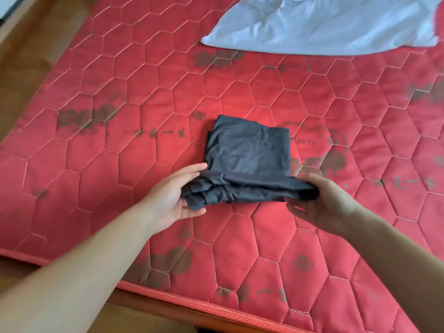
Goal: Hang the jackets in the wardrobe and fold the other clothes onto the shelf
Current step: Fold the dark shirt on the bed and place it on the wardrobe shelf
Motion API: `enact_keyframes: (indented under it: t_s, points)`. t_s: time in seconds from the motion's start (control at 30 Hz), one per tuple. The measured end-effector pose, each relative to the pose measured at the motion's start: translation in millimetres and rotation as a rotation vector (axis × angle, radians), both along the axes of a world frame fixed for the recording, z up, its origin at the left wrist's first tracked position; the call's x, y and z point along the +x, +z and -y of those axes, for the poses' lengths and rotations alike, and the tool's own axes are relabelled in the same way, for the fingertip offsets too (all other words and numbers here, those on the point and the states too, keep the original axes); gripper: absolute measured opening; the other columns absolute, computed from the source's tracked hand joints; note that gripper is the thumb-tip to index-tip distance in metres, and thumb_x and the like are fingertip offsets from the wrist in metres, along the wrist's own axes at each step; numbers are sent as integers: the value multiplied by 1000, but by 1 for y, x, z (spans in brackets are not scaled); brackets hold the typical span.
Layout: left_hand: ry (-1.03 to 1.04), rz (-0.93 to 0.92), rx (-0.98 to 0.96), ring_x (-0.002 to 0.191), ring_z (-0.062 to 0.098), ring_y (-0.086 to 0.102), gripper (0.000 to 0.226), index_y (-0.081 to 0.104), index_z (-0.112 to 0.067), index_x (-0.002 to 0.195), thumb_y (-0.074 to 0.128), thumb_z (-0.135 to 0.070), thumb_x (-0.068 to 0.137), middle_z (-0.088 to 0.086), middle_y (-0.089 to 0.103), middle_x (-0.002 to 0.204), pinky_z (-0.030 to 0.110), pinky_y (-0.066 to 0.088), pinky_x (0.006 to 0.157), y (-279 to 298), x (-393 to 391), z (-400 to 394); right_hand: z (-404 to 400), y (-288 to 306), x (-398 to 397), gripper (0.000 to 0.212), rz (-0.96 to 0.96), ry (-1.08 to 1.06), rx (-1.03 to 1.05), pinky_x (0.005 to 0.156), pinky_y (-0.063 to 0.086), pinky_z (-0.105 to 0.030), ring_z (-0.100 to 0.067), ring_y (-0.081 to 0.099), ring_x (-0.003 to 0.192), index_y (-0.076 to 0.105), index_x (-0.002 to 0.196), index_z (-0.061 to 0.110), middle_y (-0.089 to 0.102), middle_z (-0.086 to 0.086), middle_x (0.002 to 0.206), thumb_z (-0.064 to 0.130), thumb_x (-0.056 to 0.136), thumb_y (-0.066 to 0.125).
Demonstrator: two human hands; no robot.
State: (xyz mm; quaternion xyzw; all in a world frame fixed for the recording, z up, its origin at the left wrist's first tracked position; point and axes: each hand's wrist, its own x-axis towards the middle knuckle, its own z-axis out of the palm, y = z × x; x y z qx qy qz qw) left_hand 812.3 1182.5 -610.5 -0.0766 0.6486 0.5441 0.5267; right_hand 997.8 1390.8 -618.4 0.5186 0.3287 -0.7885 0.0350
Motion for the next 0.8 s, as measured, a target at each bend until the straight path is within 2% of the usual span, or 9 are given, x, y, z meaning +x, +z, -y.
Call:
enact_keyframes:
  t_s: [0.1,0.23,0.3,0.37,0.43,0.53,0.6,0.7,0.8]
  points:
    - [63,17,-5,75,19,67,21,71,-25,104,53,-32,96,2,69,100,34,54,65,1,-16,-16,-15,2,-22,8,-14,-80,-1,56,55,-25,-16,65,54,58,82,18,65,-2,66,21,89,54]
    - [104,150,71,101,23,67,63,45,-21,136,45,-64,90,9,72,110,41,52,85,-4,-45,-36,-34,-1,-47,34,-103,-230,-62,65,57,-28,-18,73,73,60,101,11,74,-6,88,42,95,48]
    - [74,12,10,96,19,67,64,40,-24,142,51,-60,90,4,71,109,37,52,82,-11,-48,-45,-35,-7,-54,45,-52,-212,14,73,53,-34,-20,72,83,61,106,10,71,-6,99,51,96,44]
    - [-29,-281,-185,84,15,61,60,46,-26,139,61,-52,87,-1,66,108,31,51,71,-23,-47,-53,-25,-17,-56,34,90,-86,246,70,50,-32,-19,68,76,62,95,15,70,-6,93,45,96,48]
    - [-116,-552,-359,95,17,57,60,50,-24,135,66,-50,84,-3,59,114,30,48,81,-36,-47,-59,-17,-31,-53,16,236,77,631,66,49,-29,-16,66,69,64,85,17,71,-8,88,29,92,57]
    - [-135,-623,-394,84,16,50,33,62,-19,97,66,-49,85,-6,54,88,28,37,71,-43,-51,-67,-17,-48,-51,20,413,269,1071,78,45,-27,-19,64,90,69,100,16,69,-2,98,27,86,61]
    - [-148,-607,-358,67,15,46,36,57,-18,69,66,-49,85,-4,51,69,29,33,57,-46,-54,-73,-20,-53,-56,36,475,282,1033,82,43,-28,-21,61,103,65,114,14,66,-1,108,37,86,63]
    - [-139,-707,-272,70,5,56,20,69,-22,83,70,-42,83,-9,66,78,23,42,62,-51,-57,-77,-28,-64,-64,34,454,258,884,73,48,-32,-23,65,89,70,96,8,70,-4,92,39,82,68]
    - [-172,-793,-187,72,1,57,10,71,-24,87,68,-34,87,-15,68,78,19,44,64,-55,-58,-73,-31,-68,-65,24,414,185,900,62,45,-30,-17,56,69,69,86,6,62,-3,73,29,82,68]
